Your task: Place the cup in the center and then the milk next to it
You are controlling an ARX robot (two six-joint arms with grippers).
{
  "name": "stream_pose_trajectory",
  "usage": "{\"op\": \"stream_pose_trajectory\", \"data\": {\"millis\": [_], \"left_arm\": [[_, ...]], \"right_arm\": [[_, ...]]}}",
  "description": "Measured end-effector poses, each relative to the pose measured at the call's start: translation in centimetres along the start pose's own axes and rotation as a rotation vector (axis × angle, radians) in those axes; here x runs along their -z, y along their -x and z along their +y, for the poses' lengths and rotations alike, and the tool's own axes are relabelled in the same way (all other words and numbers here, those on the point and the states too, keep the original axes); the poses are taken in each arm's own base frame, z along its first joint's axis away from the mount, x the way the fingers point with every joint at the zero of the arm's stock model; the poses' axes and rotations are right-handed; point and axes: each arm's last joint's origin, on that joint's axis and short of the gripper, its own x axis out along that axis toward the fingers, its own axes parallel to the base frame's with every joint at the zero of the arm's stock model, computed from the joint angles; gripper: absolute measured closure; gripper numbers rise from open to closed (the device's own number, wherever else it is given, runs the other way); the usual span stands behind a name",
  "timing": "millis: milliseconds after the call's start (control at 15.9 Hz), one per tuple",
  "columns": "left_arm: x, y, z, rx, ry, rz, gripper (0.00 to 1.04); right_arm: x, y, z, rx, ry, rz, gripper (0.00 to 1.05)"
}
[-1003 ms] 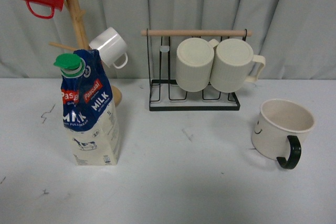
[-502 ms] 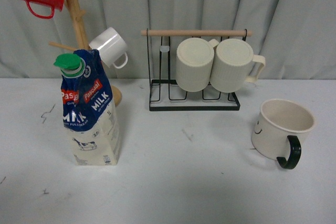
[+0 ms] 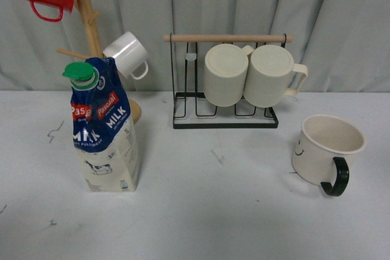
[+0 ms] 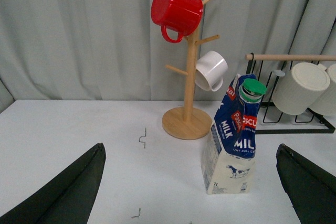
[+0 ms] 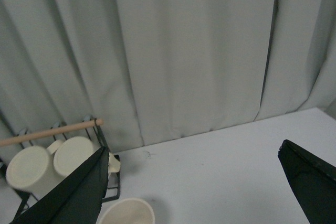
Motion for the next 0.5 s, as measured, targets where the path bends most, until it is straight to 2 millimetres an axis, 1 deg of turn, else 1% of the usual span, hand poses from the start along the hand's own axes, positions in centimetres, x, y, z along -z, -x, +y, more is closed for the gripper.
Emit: {"op": "stream_pose_trajectory", "data": {"millis": [63, 125, 188, 251, 314, 376, 502], "left_arm": [[0.0, 0.0, 0.0, 0.000, 0.000, 0.000, 0.07], [0.0, 0.0, 0.0, 0.000, 0.000, 0.000, 0.07], [0.0, 0.0, 0.0, 0.000, 0.000, 0.000, 0.07], [0.0, 0.0, 0.0, 0.000, 0.000, 0.000, 0.07], [0.0, 0.0, 0.0, 0.000, 0.000, 0.000, 0.07], [0.0, 0.0, 0.0, 0.000, 0.000, 0.000, 0.07], [0.0, 0.0, 0.0, 0.000, 0.000, 0.000, 0.07]], "right_arm": [[-0.4, -3.4, 0.1, 0.019, -0.048, 0.064, 0.06], [0.0, -6.3, 0.3, 0.046, -0.078, 0.139, 0.06], [1.4, -10.0, 0.5, 0.085, -0.106, 0.266, 0.06], [2.7, -12.4, 0.4, 0.114, -0.127, 0.358, 0.06], [4.3, -14.4, 0.3, 0.135, -0.139, 0.451, 0.06], [6.0, -15.7, 0.4, 0.149, -0.141, 0.548, 0.06], [9.3, -17.0, 0.8, 0.139, -0.130, 0.675, 0.06]]}}
